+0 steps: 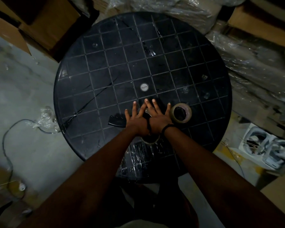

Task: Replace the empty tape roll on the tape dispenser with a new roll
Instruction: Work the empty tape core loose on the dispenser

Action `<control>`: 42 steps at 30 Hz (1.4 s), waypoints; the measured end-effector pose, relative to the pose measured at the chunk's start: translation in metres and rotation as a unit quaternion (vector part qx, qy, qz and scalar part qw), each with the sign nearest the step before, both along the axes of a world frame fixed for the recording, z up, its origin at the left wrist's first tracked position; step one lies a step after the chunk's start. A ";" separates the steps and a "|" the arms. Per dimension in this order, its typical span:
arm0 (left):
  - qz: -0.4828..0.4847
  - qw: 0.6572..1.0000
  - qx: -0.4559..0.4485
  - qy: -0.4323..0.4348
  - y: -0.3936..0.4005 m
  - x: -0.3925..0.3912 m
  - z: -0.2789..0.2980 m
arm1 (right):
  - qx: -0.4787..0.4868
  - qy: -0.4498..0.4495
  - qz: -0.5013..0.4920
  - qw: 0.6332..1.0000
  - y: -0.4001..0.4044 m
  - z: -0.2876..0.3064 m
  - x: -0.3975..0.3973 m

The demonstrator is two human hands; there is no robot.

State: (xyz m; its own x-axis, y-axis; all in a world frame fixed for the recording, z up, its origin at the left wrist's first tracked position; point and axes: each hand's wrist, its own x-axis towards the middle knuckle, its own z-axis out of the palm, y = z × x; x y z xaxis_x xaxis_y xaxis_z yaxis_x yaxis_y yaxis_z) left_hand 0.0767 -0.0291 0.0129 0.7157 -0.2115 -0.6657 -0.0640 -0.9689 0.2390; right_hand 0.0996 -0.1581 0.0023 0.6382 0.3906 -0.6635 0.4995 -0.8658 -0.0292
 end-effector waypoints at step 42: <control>0.023 0.999 -0.017 -0.023 0.000 -0.030 0.005 | -0.003 -0.002 0.007 1.000 0.001 0.012 -0.018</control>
